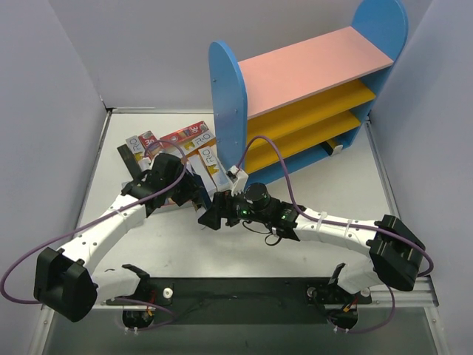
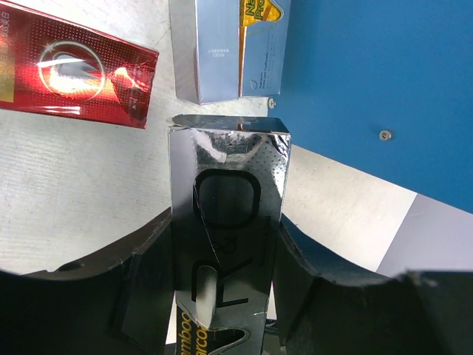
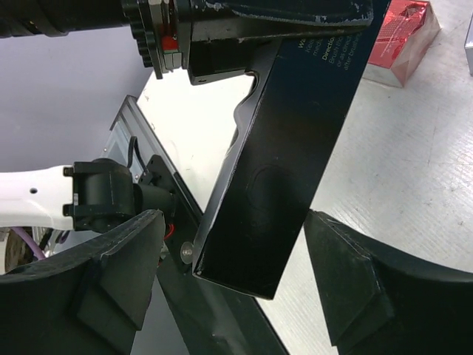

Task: Place and organize the toothpastes onto the shelf
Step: Pick up the toothpaste from the center of the board.

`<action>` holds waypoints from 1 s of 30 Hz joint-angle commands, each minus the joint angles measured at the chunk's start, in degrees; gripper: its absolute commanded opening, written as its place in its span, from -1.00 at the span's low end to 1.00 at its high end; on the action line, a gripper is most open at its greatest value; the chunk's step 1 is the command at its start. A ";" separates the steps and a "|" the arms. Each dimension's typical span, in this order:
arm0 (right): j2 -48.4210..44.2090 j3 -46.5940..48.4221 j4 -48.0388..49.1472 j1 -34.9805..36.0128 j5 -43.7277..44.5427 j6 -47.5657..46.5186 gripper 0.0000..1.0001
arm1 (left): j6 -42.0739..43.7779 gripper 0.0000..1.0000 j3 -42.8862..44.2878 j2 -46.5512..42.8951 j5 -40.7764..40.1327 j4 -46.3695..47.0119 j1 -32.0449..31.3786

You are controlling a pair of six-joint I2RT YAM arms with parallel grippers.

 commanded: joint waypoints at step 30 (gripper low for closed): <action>-3.97 -4.71 -1.59 -9.81 -16.96 3.52 -0.65 | 17.69 0.91 -6.72 -15.41 -12.08 14.31 -0.27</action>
